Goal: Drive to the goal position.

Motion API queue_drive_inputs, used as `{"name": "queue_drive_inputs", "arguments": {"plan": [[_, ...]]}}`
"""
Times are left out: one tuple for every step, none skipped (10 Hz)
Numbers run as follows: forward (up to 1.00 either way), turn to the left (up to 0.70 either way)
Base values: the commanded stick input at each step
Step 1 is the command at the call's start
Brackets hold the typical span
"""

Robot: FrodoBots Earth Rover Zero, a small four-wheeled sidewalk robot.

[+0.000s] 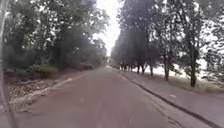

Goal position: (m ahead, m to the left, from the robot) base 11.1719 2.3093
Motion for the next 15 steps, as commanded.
{"name": "queue_drive_inputs", "arguments": {"plan": [[0.70,0.00],[0.70,0.00],[0.70,0.00],[0.70,0.00],[0.70,0.00],[0.70,0.00],[0.70,0.00],[0.70,0.00],[0.70,0.00],[0.70,0.00],[0.70,0.00],[0.70,0.00],[0.70,0.01],[0.70,0.12],[0.70,0.15]]}}
